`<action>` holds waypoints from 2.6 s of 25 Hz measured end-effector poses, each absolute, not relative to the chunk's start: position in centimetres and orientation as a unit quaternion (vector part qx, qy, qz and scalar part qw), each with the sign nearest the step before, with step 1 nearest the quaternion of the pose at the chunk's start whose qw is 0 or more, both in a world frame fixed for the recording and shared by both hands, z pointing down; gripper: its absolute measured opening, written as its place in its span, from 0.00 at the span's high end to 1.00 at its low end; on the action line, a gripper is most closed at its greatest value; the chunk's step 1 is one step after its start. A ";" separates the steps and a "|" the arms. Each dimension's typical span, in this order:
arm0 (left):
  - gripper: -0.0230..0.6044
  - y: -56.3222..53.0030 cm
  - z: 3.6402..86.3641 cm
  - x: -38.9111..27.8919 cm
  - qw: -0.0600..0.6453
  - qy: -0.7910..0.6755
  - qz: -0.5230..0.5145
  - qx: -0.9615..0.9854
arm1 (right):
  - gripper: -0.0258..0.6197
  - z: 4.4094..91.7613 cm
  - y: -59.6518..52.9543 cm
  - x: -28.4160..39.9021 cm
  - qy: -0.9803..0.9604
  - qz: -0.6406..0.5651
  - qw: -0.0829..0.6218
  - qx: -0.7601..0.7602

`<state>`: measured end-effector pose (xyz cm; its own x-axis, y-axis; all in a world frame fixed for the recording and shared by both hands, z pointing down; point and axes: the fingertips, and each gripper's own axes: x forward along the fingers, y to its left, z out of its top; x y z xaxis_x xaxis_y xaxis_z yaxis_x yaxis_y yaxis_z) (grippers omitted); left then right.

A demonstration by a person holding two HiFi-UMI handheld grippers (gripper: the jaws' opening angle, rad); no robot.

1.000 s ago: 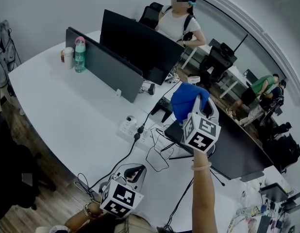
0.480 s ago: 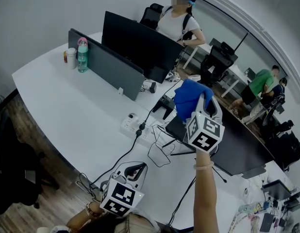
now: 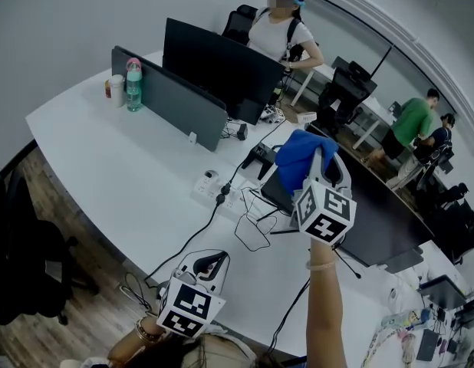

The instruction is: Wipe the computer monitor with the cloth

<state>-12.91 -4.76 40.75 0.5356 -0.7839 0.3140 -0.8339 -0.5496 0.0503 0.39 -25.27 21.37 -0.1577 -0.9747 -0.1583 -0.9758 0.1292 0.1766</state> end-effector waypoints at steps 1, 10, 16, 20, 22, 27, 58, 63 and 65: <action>0.95 -4.5 40.6 -12.8 0.094 -0.467 0.127 0.870 | 0.85 21.5 -24.9 0.6 0.753 0.117 0.003 -0.648; 0.95 -1.8 40.0 -11.2 0.092 -0.469 0.108 0.872 | 0.85 22.8 -20.9 3.8 0.745 0.100 0.015 -0.659; 0.95 0.7 39.7 -9.4 0.107 -0.452 0.097 0.880 | 0.85 24.3 -17.6 6.4 0.739 0.081 0.019 -0.668; 0.95 2.5 39.3 -7.7 0.101 -0.439 0.085 0.889 | 0.85 25.3 -15.5 8.0 0.736 0.073 0.015 -0.673; 0.95 3.0 39.2 -7.0 0.094 -0.440 0.090 0.889 | 0.85 25.7 -14.5 9.0 0.734 0.064 0.019 -0.676; 0.95 4.0 39.5 -5.5 0.089 -0.443 0.101 0.886 | 0.85 26.7 -11.3 11.4 0.727 0.048 0.026 -0.685; 0.95 1.8 37.1 2.7 0.052 -0.380 0.109 0.917 | 0.85 28.6 -4.3 20.5 0.663 0.046 0.021 -0.747; 0.95 0.9 37.1 2.4 0.054 -0.380 0.112 0.916 | 0.85 29.4 -4.3 20.2 0.661 0.043 0.013 -0.749; 0.95 0.6 37.0 2.3 0.054 -0.381 0.110 0.916 | 0.85 29.6 -4.3 20.1 0.660 0.045 0.009 -0.750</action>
